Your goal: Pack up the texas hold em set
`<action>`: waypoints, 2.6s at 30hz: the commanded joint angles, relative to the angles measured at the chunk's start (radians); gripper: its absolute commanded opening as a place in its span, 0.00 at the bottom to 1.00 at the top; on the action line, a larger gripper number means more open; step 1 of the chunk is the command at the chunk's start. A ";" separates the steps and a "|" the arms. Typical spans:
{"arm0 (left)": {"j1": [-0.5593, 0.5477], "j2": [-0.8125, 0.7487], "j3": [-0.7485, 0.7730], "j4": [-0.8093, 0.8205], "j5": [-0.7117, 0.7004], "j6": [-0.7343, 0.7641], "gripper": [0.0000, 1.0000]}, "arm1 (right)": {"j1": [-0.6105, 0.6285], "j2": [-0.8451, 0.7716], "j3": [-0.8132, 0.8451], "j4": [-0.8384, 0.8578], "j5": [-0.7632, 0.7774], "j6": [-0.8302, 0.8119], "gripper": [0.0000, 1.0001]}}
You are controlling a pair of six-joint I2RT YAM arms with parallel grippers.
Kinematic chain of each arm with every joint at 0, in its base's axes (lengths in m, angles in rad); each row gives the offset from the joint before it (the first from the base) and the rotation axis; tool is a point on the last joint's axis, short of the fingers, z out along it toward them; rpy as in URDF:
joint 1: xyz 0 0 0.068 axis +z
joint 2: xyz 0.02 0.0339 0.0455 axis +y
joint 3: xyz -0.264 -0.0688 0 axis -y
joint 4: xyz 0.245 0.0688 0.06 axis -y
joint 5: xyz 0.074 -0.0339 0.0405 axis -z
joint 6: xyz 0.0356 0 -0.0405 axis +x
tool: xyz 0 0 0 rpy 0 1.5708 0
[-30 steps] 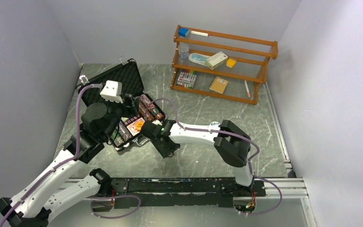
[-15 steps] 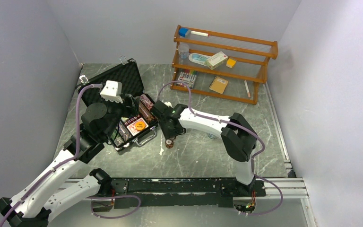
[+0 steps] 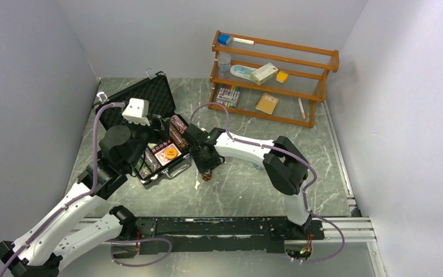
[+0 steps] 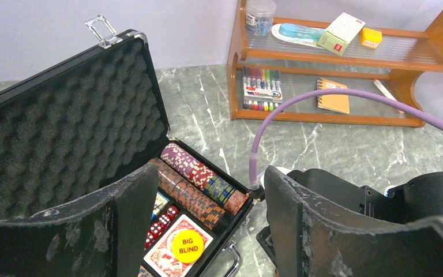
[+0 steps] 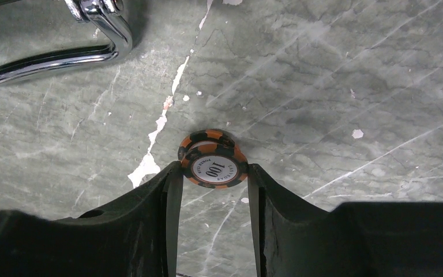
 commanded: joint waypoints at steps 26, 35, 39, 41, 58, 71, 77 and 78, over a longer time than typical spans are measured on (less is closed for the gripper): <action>0.005 0.000 0.001 -0.001 -0.025 0.008 0.72 | -0.001 0.027 0.042 0.035 0.016 -0.011 0.68; 0.005 0.001 -0.002 0.005 -0.017 0.004 0.72 | -0.005 0.113 0.097 0.054 0.024 -0.018 0.63; 0.005 0.010 0.004 -0.006 -0.020 0.001 0.72 | -0.005 0.131 0.090 0.047 0.017 -0.031 0.58; 0.005 0.010 0.003 -0.005 -0.023 0.000 0.72 | -0.004 0.130 0.077 0.040 0.020 -0.033 0.55; 0.005 0.016 0.001 -0.002 -0.027 0.000 0.72 | 0.000 0.076 -0.019 0.033 -0.069 -0.037 0.33; 0.005 0.016 0.003 -0.005 -0.027 0.001 0.72 | 0.000 0.087 0.068 0.004 0.003 -0.024 0.58; 0.005 0.015 0.003 -0.002 -0.025 0.000 0.72 | 0.002 0.048 0.028 -0.026 0.013 -0.024 0.69; 0.005 0.016 0.003 -0.002 -0.025 -0.001 0.72 | 0.004 0.047 0.018 -0.027 0.007 -0.023 0.70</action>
